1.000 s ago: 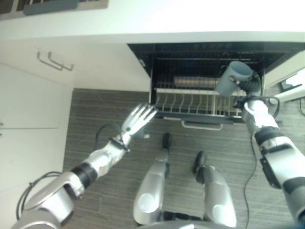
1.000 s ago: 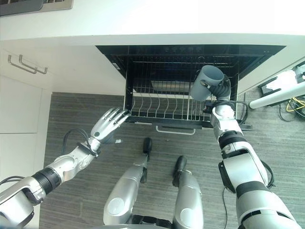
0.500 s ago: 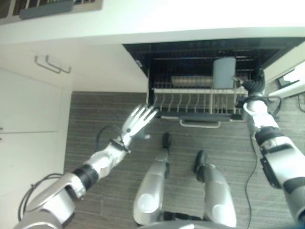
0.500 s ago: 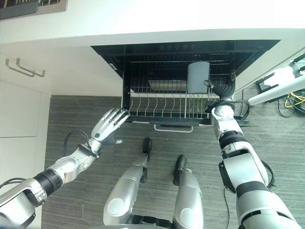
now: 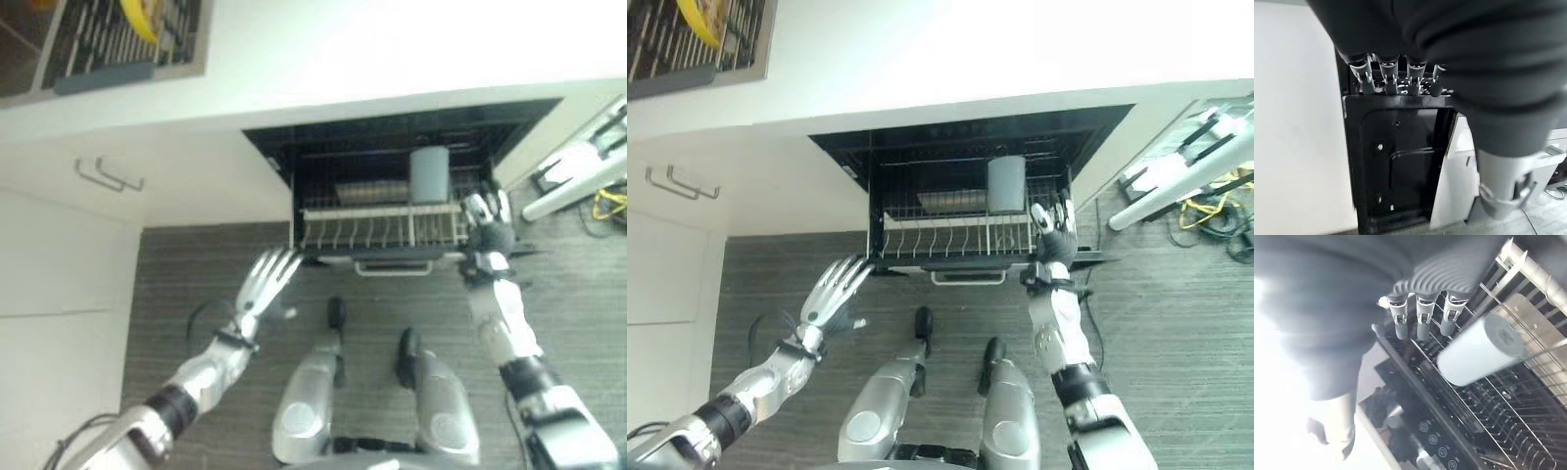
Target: Place the dishes in the dishwasher.
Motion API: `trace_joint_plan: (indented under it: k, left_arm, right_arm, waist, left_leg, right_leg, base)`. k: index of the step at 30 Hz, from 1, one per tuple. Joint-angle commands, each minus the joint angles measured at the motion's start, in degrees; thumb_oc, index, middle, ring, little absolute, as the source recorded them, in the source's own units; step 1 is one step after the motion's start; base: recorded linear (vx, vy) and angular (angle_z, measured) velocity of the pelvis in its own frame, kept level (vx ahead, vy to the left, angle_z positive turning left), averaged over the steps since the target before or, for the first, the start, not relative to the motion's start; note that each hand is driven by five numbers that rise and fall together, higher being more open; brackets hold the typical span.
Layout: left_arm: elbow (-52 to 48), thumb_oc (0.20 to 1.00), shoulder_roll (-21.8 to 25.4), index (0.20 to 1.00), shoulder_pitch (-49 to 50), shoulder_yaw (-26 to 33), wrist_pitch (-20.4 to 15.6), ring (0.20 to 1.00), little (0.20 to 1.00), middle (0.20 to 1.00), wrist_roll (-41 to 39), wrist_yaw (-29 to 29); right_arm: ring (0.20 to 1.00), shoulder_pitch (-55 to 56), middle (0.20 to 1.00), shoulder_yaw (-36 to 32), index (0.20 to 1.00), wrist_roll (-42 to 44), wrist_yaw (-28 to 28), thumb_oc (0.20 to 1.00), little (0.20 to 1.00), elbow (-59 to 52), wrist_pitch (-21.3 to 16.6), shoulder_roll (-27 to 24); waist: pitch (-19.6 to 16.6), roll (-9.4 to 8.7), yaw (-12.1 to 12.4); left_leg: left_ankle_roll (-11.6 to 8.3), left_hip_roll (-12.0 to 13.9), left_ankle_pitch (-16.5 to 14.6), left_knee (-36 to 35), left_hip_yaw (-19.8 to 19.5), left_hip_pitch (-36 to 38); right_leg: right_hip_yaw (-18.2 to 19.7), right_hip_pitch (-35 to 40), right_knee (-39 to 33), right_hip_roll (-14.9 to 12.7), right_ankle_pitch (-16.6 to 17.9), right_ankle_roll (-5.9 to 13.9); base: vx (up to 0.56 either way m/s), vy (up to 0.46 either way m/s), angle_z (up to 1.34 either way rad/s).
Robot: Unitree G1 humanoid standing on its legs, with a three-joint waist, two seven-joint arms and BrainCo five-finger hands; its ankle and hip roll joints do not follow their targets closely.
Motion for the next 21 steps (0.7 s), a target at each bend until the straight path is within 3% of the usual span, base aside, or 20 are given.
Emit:
trace_joint_plan:
  k: [1,4,8,10,12,13,14,15,16,18,20,21]
  left_arm:
    - [-1.32,1.000,0.94,1.000,0.23,0.38,-0.86,1.000,1.000,1.000,-0.75,0.35]
    - [-1.53,1.000,-0.09,1.000,4.19,3.53,-1.50,1.000,1.000,1.000,-1.17,-0.27]
    - [-0.78,1.000,-2.35,1.000,6.34,7.45,-3.47,1.000,1.000,1.000,-10.58,2.14]
    - [-0.86,1.000,-5.50,1.000,8.13,12.72,-8.81,1.000,1.000,1.000,-25.87,6.52]
    - [-0.85,1.000,-9.33,1.000,8.85,19.42,-14.16,1.000,1.000,1.000,-34.93,10.01]
    - [-1.62,1.000,-11.03,1.000,9.53,23.59,-19.15,1.000,1.000,1.000,-41.67,11.86]
    - [-2.49,1.000,-12.15,1.000,10.09,26.68,-22.99,1.000,1.000,1.000,-43.58,11.80]
    - [-4.44,1.000,-13.98,1.000,11.55,31.88,-28.49,1.000,1.000,1.000,-46.70,9.64]
    - [-6.26,1.000,-15.02,1.000,12.68,35.04,-32.35,1.000,1.000,1.000,-49.62,6.99]
    - [-13.32,1.000,-16.24,1.000,14.78,40.26,-39.54,1.000,1.000,1.000,-56.71,-2.63]
    - [-19.10,1.000,-16.23,1.000,16.20,41.72,-40.68,1.000,1.000,1.000,-58.80,-4.90]
    - [-22.45,1.000,-16.24,1.000,16.61,42.44,-40.80,1.000,1.000,1.000,-59.10,-5.98]
  right_arm:
    - [1.000,-1.65,1.000,-1.48,1.000,3.33,4.01,1.000,1.000,0.74,-4.91,-0.23]
    - [1.000,4.07,1.000,-0.91,1.000,0.99,7.79,1.000,1.000,-5.01,-5.72,0.28]
    - [1.000,6.20,1.000,0.33,1.000,3.08,15.35,1.000,1.000,-7.98,-4.84,1.16]
    - [1.000,7.50,1.000,0.47,1.000,2.19,16.96,1.000,1.000,-10.02,-5.09,1.84]
    - [1.000,9.40,1.000,-0.86,1.000,-0.04,16.08,1.000,1.000,-11.66,-5.07,2.70]
    - [1.000,10.44,1.000,-2.23,1.000,-2.43,14.62,1.000,1.000,-13.21,-4.64,2.52]
    - [1.000,10.92,1.000,-3.20,1.000,-3.52,14.21,1.000,1.000,-13.91,-4.41,2.27]
    - [1.000,11.61,1.000,-4.77,1.000,-5.50,13.85,1.000,1.000,-14.73,-4.39,2.08]
    - [1.000,12.06,1.000,-5.97,1.000,-6.06,14.29,1.000,1.000,-15.27,-4.54,1.90]
    - [1.000,12.93,1.000,-9.79,1.000,-6.48,13.70,1.000,1.000,-17.67,-5.29,1.10]
    - [1.000,13.53,1.000,-12.35,1.000,-5.90,13.90,1.000,1.000,-19.48,-5.10,0.79]
    - [1.000,14.94,1.000,-14.73,1.000,-5.74,12.87,1.000,1.000,-21.67,-4.83,0.96]
  waist:
    - [-3.68,-0.93,0.41]
    - [-8.85,-2.39,0.49]
    - [-12.61,-3.49,1.02]
    - [-14.08,-4.03,1.44]
    - [-14.73,-4.77,0.56]
    - [-14.81,-5.76,0.15]
    - [-14.60,-6.55,0.20]
    - [-14.22,-7.37,0.73]
    - [-14.12,-7.60,0.94]
    - [-14.64,-7.17,0.76]
    - [-15.14,-6.49,0.68]
    - [-15.75,-5.92,0.08]
  left_leg:
    - [0.11,0.42,-6.87,1.55,3.75,3.37]
    - [0.31,0.50,-8.09,0.27,4.37,7.86]
    - [0.42,0.51,-9.05,0.23,4.32,10.32]
    - [0.37,0.48,-10.02,0.75,4.16,11.57]
    - [0.15,0.72,-11.44,5.08,6.37,11.16]
    - [0.27,0.69,-12.79,10.13,7.21,9.32]
    - [0.45,0.64,-13.90,13.91,6.38,7.57]
    - [0.73,0.44,-14.27,17.86,3.41,5.47]
    - [0.76,1.15,-14.20,17.52,2.25,5.63]
    - [-1.20,5.20,-11.30,12.11,1.38,7.97]
    - [-1.90,5.67,-11.69,8.44,0.25,10.59]
    - [-1.98,5.80,-11.75,6.10,1.65,11.92]
  right_leg:
    - [-0.03,3.08,-4.26,-1.01,1.36,2.26]
    - [-1.41,8.77,-7.32,-0.80,1.13,2.47]
    - [-1.88,11.74,-9.20,-0.68,1.37,2.42]
    - [-1.69,13.22,-10.12,-0.25,1.08,1.92]
    - [-1.56,13.57,-10.00,0.33,1.06,0.83]
    - [-1.32,13.59,-9.68,0.05,1.40,0.19]
    - [-0.73,13.57,-9.18,-0.31,1.56,-0.10]
    - [0.48,13.40,-8.32,-0.44,1.67,-0.27]
    - [1.18,13.17,-7.65,-0.47,1.55,-0.14]
    - [1.28,12.93,-7.16,-1.48,1.23,0.88]
    - [2.37,13.09,-7.70,-3.03,1.55,2.45]
    - [2.16,13.40,-8.34,-4.43,2.12,3.65]
  base:
    - [0.12,-0.051,0.07]
    - [0.14,-0.022,0.06]
    - [0.10,-0.019,0.02]
    - [0.05,-0.003,0.01]
    - [-0.01,0.052,0.05]
    - [-0.04,0.080,0.23]
    - [-0.06,0.142,0.30]
    - [-0.05,0.190,0.31]
    - [-0.06,0.351,0.30]
    - [-0.06,0.532,0.20]
    - [-0.03,0.580,0.12]
    - [-0.05,0.611,0.03]
